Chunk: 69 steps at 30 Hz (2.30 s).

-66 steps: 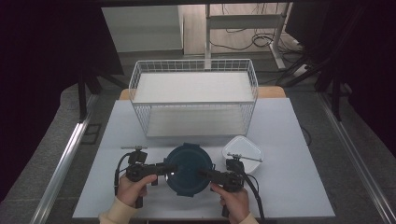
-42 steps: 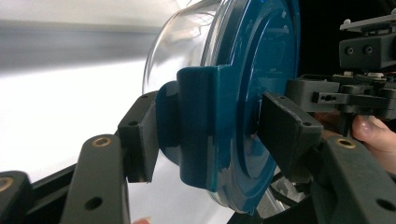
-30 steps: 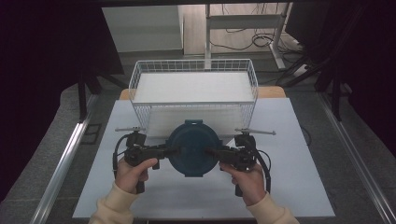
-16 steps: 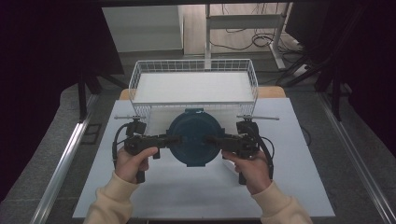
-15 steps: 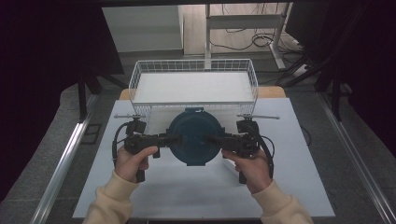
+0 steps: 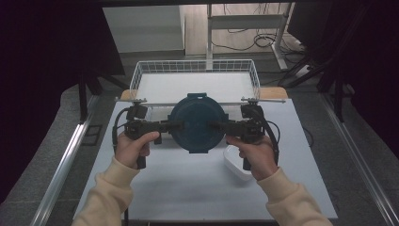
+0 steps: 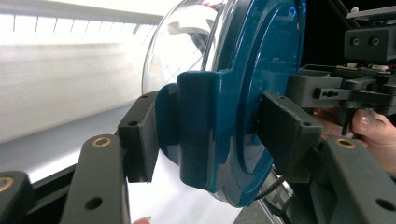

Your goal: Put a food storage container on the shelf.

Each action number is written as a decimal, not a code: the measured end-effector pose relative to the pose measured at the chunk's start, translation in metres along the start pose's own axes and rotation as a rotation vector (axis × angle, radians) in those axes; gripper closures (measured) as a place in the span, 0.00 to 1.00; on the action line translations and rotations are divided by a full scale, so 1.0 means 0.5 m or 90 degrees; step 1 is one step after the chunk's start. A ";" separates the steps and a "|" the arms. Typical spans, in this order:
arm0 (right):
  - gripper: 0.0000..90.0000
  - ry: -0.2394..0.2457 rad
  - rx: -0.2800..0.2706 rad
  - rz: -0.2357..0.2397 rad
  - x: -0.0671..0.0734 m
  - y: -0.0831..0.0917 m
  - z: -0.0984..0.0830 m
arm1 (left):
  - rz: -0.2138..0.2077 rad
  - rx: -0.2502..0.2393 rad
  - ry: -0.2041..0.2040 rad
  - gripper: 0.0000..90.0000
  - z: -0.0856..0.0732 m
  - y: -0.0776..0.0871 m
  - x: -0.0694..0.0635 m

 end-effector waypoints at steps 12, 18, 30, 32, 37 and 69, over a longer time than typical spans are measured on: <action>0.34 -0.001 0.005 0.010 -0.001 -0.009 0.060 | 0.007 -0.005 -0.011 0.46 0.057 -0.007 -0.007; 0.34 0.001 0.008 0.006 -0.004 -0.012 0.083 | 0.005 -0.002 -0.008 0.46 0.078 -0.013 -0.007; 0.34 0.017 0.012 0.012 0.009 -0.028 0.138 | 0.007 -0.009 -0.008 0.46 0.131 -0.005 -0.002; 0.34 0.017 0.015 0.014 0.010 -0.034 0.148 | 0.008 -0.008 -0.007 0.46 0.143 -0.004 0.002; 0.35 0.027 0.020 0.017 0.009 -0.049 0.179 | 0.006 -0.011 0.002 0.46 0.172 -0.011 0.013; 0.37 -0.023 0.064 0.047 -0.082 -0.134 0.244 | 0.040 0.031 0.058 0.46 0.230 -0.078 0.085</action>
Point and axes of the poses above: each handheld gripper's, and its own axes: y roughly backward along the jaws, z roughly out of its top, x roughly to its left, the point moved 5 cm from there along -y, roughly forward along the jaws, and after that the axes turned 8 degrees about -x, right-handed, at the moved point
